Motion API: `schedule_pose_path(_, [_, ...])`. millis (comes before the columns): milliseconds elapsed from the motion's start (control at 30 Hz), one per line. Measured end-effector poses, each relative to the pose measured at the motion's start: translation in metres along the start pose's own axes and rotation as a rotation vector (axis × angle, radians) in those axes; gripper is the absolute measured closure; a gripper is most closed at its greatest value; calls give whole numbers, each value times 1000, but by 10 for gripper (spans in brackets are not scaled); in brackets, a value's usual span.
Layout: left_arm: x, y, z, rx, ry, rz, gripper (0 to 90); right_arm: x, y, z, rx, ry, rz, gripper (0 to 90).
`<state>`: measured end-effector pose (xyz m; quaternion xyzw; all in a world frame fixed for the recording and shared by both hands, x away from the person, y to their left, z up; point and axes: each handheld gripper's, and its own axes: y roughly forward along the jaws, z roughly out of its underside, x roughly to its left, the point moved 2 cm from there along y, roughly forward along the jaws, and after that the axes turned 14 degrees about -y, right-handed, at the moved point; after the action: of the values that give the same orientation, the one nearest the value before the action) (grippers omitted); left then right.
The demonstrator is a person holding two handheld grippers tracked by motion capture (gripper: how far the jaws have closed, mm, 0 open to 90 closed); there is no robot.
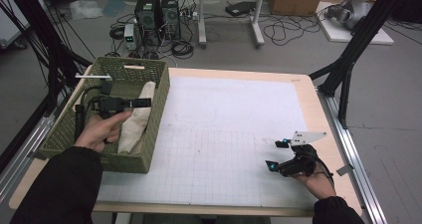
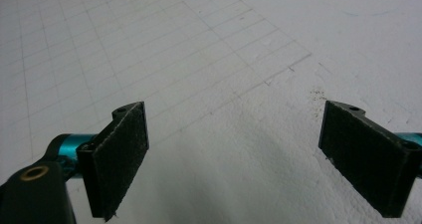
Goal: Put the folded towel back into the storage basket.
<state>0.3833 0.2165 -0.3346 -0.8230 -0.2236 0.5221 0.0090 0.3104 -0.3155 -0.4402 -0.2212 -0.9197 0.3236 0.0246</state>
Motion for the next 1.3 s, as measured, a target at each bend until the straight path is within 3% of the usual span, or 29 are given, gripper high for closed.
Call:
schedule_pose_path(500, [-18, 31, 9, 39, 40, -25, 335, 0, -2, -2, -9, 0, -3, 115])
schedule_pose_path(1033, [-37, 71, 24, 10, 58, -56, 328, -2, -4, -2, -18, -6, 3, 115])
schedule_pose_path(1267, [-44, 87, 32, -8, 54, -32, 327, -3, -4, -2, -22, -5, 2, 115])
schedule_pose_path(1300, [-45, 90, 32, -7, 62, -48, 327, -3, -4, -2, -23, -6, 1, 115])
